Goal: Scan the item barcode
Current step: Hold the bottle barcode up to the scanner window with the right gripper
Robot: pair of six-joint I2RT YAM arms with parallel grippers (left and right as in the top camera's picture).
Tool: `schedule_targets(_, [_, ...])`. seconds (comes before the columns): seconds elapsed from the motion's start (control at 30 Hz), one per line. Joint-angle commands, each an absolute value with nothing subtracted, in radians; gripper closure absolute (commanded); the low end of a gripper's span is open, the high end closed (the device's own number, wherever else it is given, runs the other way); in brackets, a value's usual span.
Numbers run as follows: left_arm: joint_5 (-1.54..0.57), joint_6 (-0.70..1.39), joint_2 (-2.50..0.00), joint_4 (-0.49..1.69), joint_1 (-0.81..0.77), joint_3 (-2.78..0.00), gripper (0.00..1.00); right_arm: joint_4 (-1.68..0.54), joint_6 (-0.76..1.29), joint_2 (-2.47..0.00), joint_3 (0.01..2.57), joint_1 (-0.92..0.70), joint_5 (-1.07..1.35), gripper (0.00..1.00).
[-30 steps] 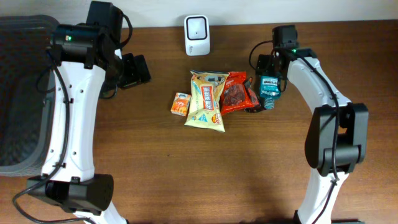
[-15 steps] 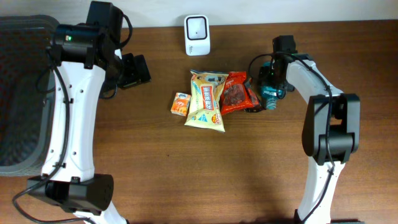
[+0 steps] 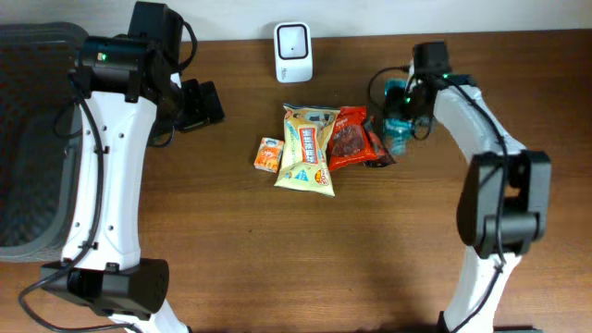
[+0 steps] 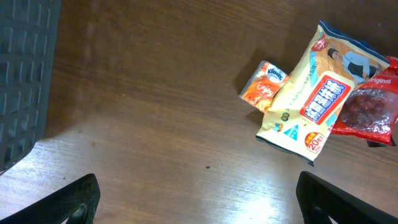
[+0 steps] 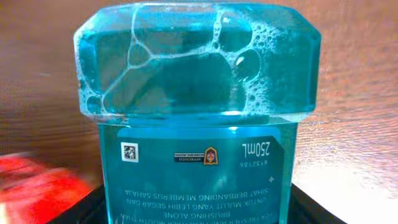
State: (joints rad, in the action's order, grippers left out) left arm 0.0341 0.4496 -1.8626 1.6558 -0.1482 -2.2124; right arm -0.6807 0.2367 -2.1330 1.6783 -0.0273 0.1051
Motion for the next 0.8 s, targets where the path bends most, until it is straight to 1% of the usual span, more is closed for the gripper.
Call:
schedule_targets(0.0, [0.038, 0.455, -1.851, 1.655, -0.147, -2.220, 0.01, -0.683, 0.241, -1.963, 1.690, -0.025, 0.285, 0.40])
schedule_targets(0.03, [0.038, 0.455, -1.851, 1.655, -0.147, -2.220, 0.01, -0.686, 0.242, -1.925, 1.690, -0.025, 0.395, 0.40])
schedule_targets(0.13, [0.038, 0.455, -1.851, 1.655, -0.147, -2.220, 0.01, -0.689, 0.244, -1.892, 1.690, -0.026, 0.888, 0.40])
schedule_targets(0.23, [0.038, 0.455, -1.851, 1.655, -0.147, -2.220, 0.01, -0.703, 0.244, -1.892, 1.690, -0.028, 1.257, 0.40])
schedule_targets(0.33, [0.038, 0.455, -1.851, 1.655, -0.147, -2.220, 0.01, -0.702, 0.244, -1.892, 1.690, -0.054, 1.485, 0.40])
schedule_targets(0.4, [0.038, 0.455, -1.851, 1.655, -0.147, -2.220, 0.01, -0.703, 0.248, -1.892, 1.690, -0.099, 1.552, 0.40])
schedule_targets(0.5, [0.038, 0.455, -1.851, 1.655, -0.147, -2.220, 0.01, -0.691, 0.249, -1.892, 1.690, -0.150, 1.548, 0.40])
schedule_targets(0.6, [0.038, 0.455, -1.851, 1.655, -0.147, -2.220, 0.01, -0.664, 0.274, -1.892, 1.690, -0.151, 1.525, 0.40])
schedule_targets(0.67, [0.038, 0.455, -1.851, 1.655, -0.147, -2.220, 0.01, -0.650, 0.335, -1.892, 1.690, -0.151, 1.422, 0.40])
schedule_targets(0.77, [0.038, 0.455, -1.851, 1.655, -0.147, -2.220, 0.01, -0.611, 0.336, -1.892, 1.690, -0.151, 1.415, 0.40])
